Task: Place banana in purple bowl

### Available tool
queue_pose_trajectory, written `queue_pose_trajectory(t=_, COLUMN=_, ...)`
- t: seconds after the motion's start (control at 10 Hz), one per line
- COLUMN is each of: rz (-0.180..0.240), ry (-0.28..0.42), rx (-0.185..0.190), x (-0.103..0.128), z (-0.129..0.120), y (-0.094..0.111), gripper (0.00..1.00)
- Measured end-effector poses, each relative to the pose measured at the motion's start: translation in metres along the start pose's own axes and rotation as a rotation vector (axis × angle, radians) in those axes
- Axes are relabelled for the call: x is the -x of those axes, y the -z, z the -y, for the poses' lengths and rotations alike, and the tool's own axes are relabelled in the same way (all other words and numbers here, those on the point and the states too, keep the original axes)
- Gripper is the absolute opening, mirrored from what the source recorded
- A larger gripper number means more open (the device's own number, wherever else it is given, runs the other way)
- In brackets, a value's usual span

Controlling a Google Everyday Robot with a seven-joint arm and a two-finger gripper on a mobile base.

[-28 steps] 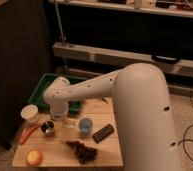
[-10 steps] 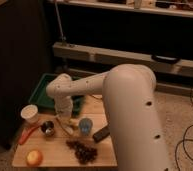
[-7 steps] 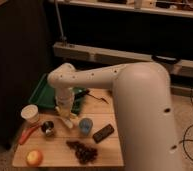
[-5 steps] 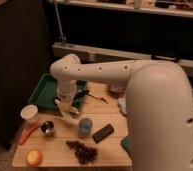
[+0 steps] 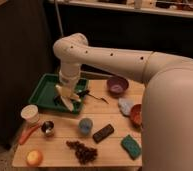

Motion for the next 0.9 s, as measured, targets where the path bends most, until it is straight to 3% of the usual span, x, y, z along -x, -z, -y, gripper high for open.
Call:
queue_pose_trajectory(t=0.4, rz=-0.039, ry=-0.166, rx=-0.029, x=-0.077, z=0.028, y=0.001, gripper=0.00)
queue_pose_trajectory(t=0.9, rz=-0.075, ry=-0.428, rx=-0.094, x=-0.211, z=0.026, y=0.025, gripper=0.00)
